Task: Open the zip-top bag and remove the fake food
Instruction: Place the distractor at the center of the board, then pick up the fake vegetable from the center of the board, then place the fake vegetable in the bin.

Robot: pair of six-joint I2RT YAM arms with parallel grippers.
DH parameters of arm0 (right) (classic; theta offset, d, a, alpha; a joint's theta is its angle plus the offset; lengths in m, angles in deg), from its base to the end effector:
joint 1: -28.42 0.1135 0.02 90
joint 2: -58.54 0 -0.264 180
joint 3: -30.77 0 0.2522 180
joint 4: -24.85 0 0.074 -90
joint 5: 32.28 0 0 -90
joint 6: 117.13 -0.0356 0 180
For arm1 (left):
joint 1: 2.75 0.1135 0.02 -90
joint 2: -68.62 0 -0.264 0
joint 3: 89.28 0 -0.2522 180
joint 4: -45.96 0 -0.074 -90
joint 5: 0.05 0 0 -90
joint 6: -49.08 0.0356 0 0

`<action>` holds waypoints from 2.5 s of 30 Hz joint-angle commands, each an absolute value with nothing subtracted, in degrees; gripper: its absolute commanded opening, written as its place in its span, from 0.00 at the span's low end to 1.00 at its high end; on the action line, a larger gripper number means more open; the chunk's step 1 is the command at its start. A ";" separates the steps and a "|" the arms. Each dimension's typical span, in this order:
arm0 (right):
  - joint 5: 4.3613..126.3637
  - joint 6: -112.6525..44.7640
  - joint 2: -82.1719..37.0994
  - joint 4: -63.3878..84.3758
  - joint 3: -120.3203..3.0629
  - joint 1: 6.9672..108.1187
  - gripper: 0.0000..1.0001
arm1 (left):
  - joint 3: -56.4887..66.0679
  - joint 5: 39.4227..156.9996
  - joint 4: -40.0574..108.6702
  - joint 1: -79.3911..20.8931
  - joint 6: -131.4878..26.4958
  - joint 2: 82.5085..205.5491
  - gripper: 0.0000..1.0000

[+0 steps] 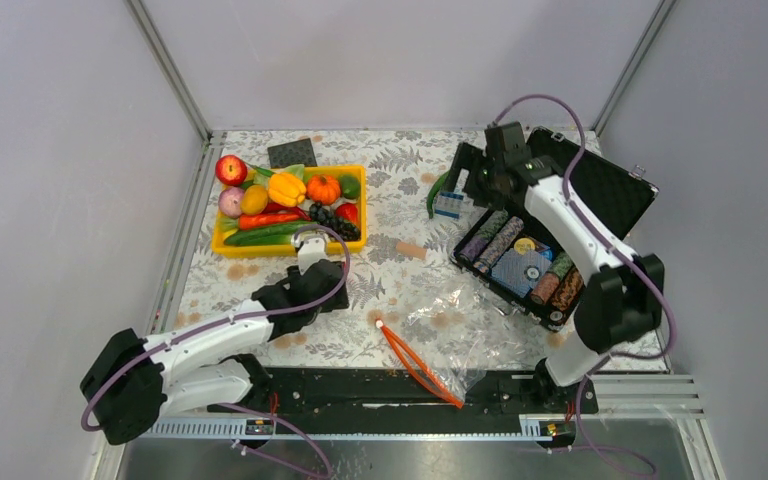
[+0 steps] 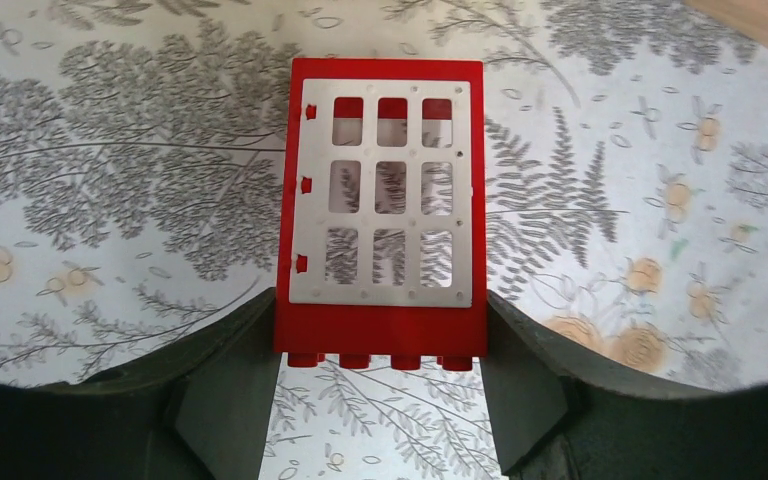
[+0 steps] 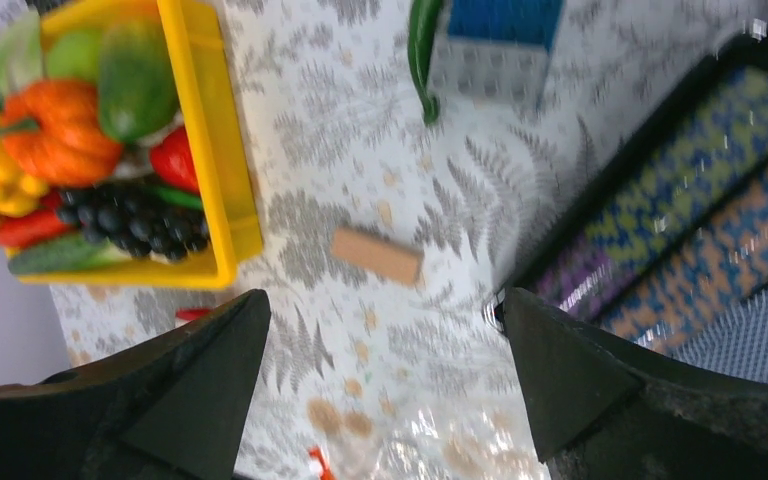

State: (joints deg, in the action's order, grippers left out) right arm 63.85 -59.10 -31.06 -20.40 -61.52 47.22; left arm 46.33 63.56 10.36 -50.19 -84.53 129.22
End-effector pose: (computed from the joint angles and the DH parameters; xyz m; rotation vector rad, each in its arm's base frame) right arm 0.3307 0.1166 0.3153 0.2171 2.3680 0.5628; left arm 0.1456 -0.1352 0.1899 -0.1122 2.3577 -0.1947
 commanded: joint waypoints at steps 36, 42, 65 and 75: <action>50.08 -54.18 -90.01 -39.78 -126.34 47.25 0.82 | 45.89 49.76 3.46 -52.71 -96.40 136.01 0.76; 51.18 -53.78 -91.27 -39.76 -126.68 47.21 0.73 | 45.04 48.94 1.35 -52.75 -96.77 133.77 0.77; 60.60 -49.29 -79.51 -30.01 -118.11 47.22 0.27 | 37.53 44.55 -7.77 -52.63 -95.07 119.53 0.82; 80.02 -46.67 -54.66 -12.80 -91.44 48.78 0.20 | 26.96 52.43 -4.33 -49.55 -88.88 113.81 0.98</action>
